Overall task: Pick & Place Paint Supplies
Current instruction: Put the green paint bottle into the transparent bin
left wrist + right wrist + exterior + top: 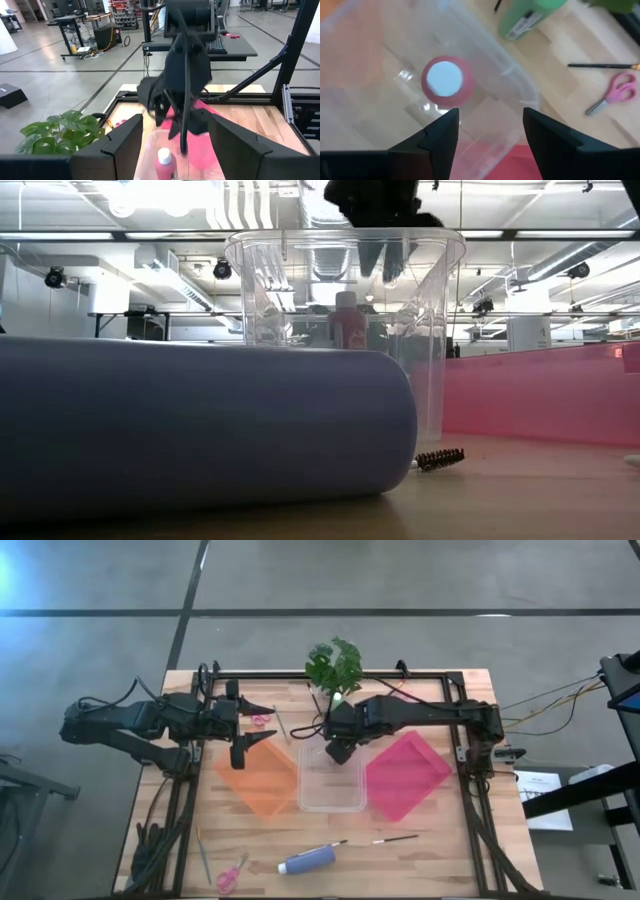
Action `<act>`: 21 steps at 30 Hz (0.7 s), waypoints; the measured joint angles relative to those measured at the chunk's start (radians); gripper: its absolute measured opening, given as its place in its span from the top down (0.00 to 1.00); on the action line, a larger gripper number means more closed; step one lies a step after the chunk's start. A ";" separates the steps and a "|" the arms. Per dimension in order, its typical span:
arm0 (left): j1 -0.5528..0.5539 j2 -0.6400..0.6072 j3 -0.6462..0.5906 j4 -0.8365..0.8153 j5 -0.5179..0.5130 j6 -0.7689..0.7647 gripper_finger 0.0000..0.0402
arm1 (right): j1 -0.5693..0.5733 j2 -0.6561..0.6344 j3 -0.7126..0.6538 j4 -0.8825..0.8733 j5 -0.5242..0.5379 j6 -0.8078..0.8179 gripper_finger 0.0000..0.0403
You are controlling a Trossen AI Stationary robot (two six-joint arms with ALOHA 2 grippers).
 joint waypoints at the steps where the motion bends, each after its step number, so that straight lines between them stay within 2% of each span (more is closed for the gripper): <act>1: 0.000 0.000 0.000 0.000 0.000 0.000 0.42 | 0.000 -0.017 -0.003 0.004 0.011 0.008 0.46; 6: 0.000 0.000 0.000 0.000 -0.001 -0.007 0.42 | -0.034 -0.083 -0.049 0.087 0.010 0.026 0.46; 9: 0.000 0.000 0.000 0.002 -0.009 -0.012 0.42 | -0.078 -0.097 -0.076 0.150 -0.047 0.043 0.46; 14: 0.000 0.000 0.000 0.003 -0.016 -0.027 0.42 | -0.178 -0.095 -0.106 0.179 -0.172 0.175 0.46; 17: 0.000 0.000 0.000 0.014 -0.016 -0.034 0.42 | -0.237 -0.094 -0.109 0.183 -0.254 0.196 0.46; 21: 0.001 0.000 0.000 0.029 -0.016 -0.034 0.42 | -0.274 -0.094 -0.096 0.211 -0.282 0.199 0.46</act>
